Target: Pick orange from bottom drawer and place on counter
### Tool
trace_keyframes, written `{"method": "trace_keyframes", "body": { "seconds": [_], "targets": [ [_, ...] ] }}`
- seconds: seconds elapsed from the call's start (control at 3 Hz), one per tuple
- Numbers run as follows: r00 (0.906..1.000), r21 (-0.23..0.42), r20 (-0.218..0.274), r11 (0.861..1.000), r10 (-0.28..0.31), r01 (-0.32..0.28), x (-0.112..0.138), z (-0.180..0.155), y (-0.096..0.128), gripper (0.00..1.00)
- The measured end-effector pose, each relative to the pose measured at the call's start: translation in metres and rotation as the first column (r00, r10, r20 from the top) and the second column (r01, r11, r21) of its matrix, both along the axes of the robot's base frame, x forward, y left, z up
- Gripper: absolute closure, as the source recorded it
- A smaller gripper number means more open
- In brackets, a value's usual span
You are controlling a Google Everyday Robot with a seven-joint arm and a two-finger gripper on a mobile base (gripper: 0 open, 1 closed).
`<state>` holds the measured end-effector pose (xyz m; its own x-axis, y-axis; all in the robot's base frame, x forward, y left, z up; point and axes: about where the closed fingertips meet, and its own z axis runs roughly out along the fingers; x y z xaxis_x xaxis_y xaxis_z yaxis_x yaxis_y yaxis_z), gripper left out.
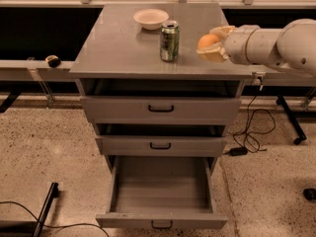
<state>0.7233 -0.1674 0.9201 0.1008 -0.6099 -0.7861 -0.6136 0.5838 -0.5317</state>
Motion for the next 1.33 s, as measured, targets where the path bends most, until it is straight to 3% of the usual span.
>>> {"method": "trace_keyframes", "body": {
  "seconds": [0.67,1.33],
  "targets": [
    [0.9962,0.033,-0.079,0.999,0.038,-0.036,0.018,-0.006,-0.007,1.00],
    [0.9928,0.040,-0.120,0.999,0.007,-0.003,0.021,-0.019,-0.019,1.00]
  ]
}}
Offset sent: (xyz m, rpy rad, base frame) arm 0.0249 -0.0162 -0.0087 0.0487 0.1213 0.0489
